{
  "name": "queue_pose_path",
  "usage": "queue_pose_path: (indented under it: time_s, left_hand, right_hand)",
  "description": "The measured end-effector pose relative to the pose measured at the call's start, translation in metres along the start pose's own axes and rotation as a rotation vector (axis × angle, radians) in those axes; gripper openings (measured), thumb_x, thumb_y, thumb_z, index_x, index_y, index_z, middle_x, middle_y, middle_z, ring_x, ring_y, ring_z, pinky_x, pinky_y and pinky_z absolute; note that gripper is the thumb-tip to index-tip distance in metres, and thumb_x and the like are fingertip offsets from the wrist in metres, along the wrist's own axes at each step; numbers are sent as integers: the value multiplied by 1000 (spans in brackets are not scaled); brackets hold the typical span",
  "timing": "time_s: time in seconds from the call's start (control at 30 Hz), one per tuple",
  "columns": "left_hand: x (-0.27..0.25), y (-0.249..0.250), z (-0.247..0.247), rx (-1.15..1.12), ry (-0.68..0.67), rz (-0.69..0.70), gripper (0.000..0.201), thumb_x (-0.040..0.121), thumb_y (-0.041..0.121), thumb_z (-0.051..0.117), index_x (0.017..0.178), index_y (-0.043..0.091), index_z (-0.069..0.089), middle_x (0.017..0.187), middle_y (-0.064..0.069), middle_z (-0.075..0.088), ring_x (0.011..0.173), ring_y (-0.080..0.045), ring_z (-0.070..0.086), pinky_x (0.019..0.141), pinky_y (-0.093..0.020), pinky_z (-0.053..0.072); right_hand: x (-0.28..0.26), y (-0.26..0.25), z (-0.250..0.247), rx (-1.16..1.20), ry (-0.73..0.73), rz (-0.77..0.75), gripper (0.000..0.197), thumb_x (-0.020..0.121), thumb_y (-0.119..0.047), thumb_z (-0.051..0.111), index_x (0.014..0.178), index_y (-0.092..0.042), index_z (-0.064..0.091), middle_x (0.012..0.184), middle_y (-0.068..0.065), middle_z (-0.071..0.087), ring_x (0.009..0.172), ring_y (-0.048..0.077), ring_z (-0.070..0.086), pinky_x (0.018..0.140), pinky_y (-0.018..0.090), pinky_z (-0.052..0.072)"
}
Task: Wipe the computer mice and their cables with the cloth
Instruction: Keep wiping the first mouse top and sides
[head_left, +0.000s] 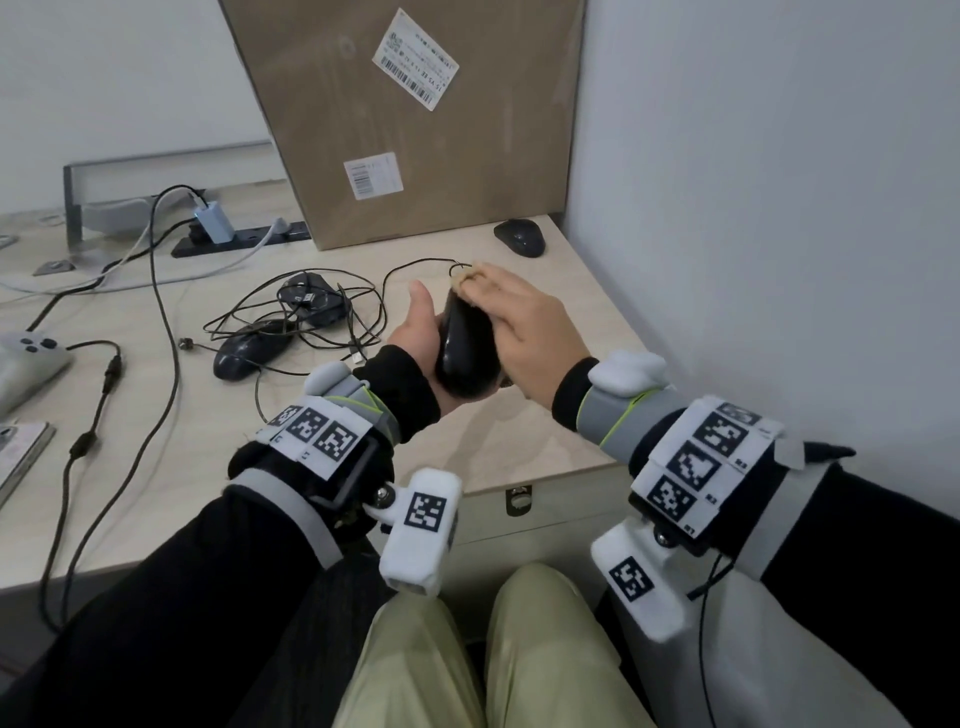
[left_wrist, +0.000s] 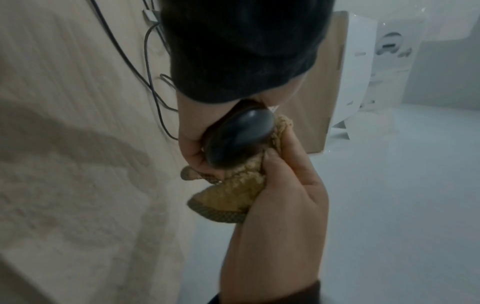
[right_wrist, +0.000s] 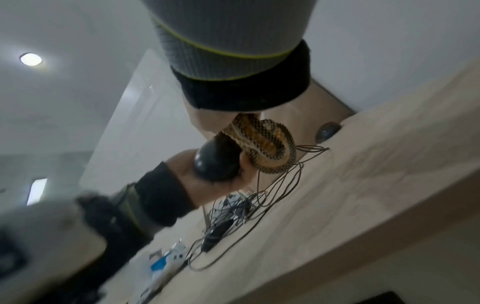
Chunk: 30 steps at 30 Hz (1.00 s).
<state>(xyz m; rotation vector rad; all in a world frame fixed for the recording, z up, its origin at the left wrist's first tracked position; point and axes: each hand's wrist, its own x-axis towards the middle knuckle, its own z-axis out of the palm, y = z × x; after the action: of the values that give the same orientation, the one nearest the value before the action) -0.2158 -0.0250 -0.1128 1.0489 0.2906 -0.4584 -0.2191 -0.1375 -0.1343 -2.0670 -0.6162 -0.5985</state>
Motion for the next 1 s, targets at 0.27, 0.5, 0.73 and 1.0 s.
queue_pose_path:
  time_s: [0.27, 0.5, 0.73, 1.0]
  left_hand:
    - [15, 20, -24, -212, -13, 124, 79, 94, 62, 4, 105, 5, 57, 98, -15, 63, 82, -27, 59, 65, -32, 57]
    - [9, 20, -36, -136, -85, 83, 40, 94, 43, 30, 95, 12, 55, 90, -9, 59, 82, -25, 55, 81, -34, 43]
    - [12, 8, -32, -30, -42, 62, 37, 90, 43, 45, 93, 9, 57, 108, -12, 55, 97, -28, 54, 89, -36, 40]
    - [6, -9, -29, 73, -101, -17, 25, 99, 33, 40, 95, 14, 56, 84, -5, 59, 75, -17, 58, 65, -27, 53]
  right_hand:
    - [-38, -6, 16, -200, -264, -363, 51, 77, 3, 27, 113, 2, 64, 134, 23, 51, 127, 44, 43, 107, 44, 35]
    - [-36, -1, 11, -100, -55, -212, 48, 79, -1, 32, 115, 1, 63, 128, 23, 55, 112, 35, 54, 98, 39, 41]
    - [-37, -2, 9, -208, -3, -215, 42, 81, 4, 40, 117, 0, 62, 126, 22, 56, 105, 37, 55, 95, 32, 39]
    - [-32, 20, -1, -161, 70, -61, 43, 82, 3, 39, 117, -4, 63, 123, 14, 58, 106, 34, 57, 94, 40, 46]
